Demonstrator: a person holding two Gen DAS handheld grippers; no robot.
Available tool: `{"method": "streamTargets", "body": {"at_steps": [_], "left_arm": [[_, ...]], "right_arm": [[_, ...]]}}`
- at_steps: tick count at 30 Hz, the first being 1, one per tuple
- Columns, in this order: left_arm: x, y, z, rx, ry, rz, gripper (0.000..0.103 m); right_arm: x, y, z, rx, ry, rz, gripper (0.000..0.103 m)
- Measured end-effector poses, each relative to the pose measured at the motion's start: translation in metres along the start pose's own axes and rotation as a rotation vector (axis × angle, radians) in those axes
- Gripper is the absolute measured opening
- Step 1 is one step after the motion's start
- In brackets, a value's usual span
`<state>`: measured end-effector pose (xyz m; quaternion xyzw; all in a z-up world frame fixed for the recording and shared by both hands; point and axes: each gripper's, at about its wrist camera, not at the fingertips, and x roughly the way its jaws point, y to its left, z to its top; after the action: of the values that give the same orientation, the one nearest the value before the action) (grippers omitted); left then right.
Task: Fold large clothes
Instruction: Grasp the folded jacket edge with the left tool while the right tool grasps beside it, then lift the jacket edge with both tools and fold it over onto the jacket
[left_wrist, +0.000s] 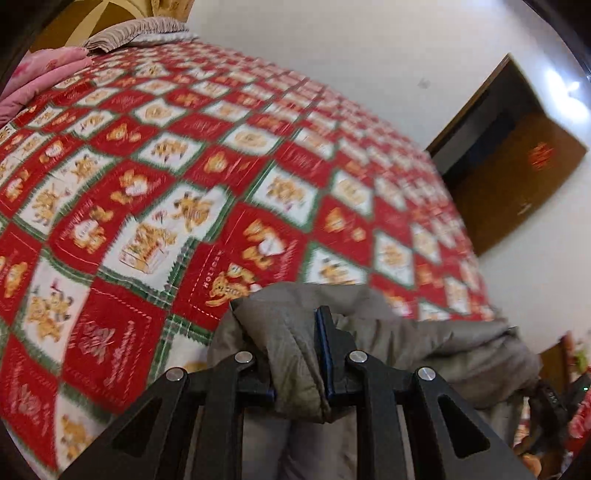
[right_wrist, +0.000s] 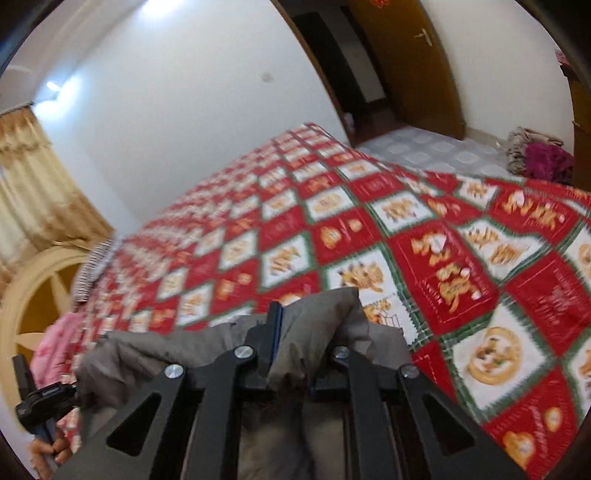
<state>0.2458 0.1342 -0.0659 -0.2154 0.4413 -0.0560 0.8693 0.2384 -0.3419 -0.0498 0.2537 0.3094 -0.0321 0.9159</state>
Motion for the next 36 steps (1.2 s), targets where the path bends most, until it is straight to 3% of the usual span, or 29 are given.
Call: {"method": "streamTargets", "body": {"at_steps": [3, 8, 12, 14, 16, 17, 18, 19, 20, 21, 23, 24, 26, 28, 30, 31, 34, 36], "left_arm": [[0.022, 0.007, -0.004, -0.009, 0.011, 0.011, 0.019], [0.045, 0.015, -0.016, -0.011, -0.035, -0.041, 0.020], [0.048, 0.013, -0.019, -0.003, -0.041, -0.042, 0.020], [0.046, 0.018, -0.009, -0.020, 0.013, -0.087, 0.021], [0.033, 0.031, 0.005, -0.088, 0.079, -0.163, 0.024], [0.018, 0.040, 0.013, -0.130, 0.077, -0.220, 0.033], [0.004, 0.047, 0.020, -0.151, 0.064, -0.269, 0.040], [-0.014, 0.053, 0.027, -0.162, 0.044, -0.312, 0.065], [-0.036, 0.057, 0.034, -0.162, -0.003, -0.290, 0.094], [-0.053, 0.058, 0.037, -0.153, -0.056, -0.235, 0.100], [-0.091, 0.049, 0.040, -0.077, -0.174, -0.124, 0.100], [-0.098, 0.042, 0.039, -0.043, -0.184, -0.105, 0.100], [-0.105, 0.013, 0.028, 0.042, -0.191, -0.045, 0.100], [-0.094, -0.030, 0.012, 0.170, -0.167, -0.042, 0.100], [-0.077, -0.070, -0.011, 0.266, -0.132, -0.051, 0.100], [-0.065, -0.090, -0.022, 0.297, -0.115, -0.049, 0.100], [-0.032, -0.131, -0.039, 0.344, -0.114, 0.003, 0.100], [-0.006, -0.148, -0.042, 0.353, -0.120, 0.048, 0.100]], "right_arm": [[0.033, -0.016, -0.014, 0.016, 0.034, -0.036, 0.018], [0.050, -0.038, -0.028, 0.096, 0.052, 0.048, 0.020], [0.052, -0.047, -0.029, 0.136, 0.070, 0.073, 0.021], [0.050, -0.048, -0.026, 0.144, 0.088, 0.091, 0.024], [0.044, -0.050, -0.019, 0.153, 0.128, 0.142, 0.036], [0.032, -0.052, -0.012, 0.164, 0.133, 0.185, 0.039], [0.013, -0.054, -0.007, 0.170, 0.095, 0.230, 0.051], [-0.007, -0.053, -0.004, 0.163, 0.043, 0.249, 0.079], [-0.035, -0.050, 0.001, 0.138, -0.032, 0.231, 0.093], [-0.059, -0.046, 0.003, 0.112, -0.102, 0.205, 0.103], [-0.100, -0.035, 0.005, 0.057, -0.201, 0.170, 0.103], [-0.116, -0.026, 0.004, 0.028, -0.227, 0.153, 0.103], [-0.132, 0.002, -0.002, -0.045, -0.240, 0.157, 0.093], [-0.122, 0.041, -0.009, -0.140, -0.159, 0.178, 0.065], [-0.101, 0.086, -0.019, -0.243, -0.061, 0.179, 0.048], [-0.085, 0.115, -0.027, -0.319, -0.028, 0.153, 0.043], [-0.029, 0.151, -0.048, -0.408, 0.076, 0.069, 0.041], [0.009, 0.147, -0.059, -0.403, 0.122, -0.027, 0.038]]}}
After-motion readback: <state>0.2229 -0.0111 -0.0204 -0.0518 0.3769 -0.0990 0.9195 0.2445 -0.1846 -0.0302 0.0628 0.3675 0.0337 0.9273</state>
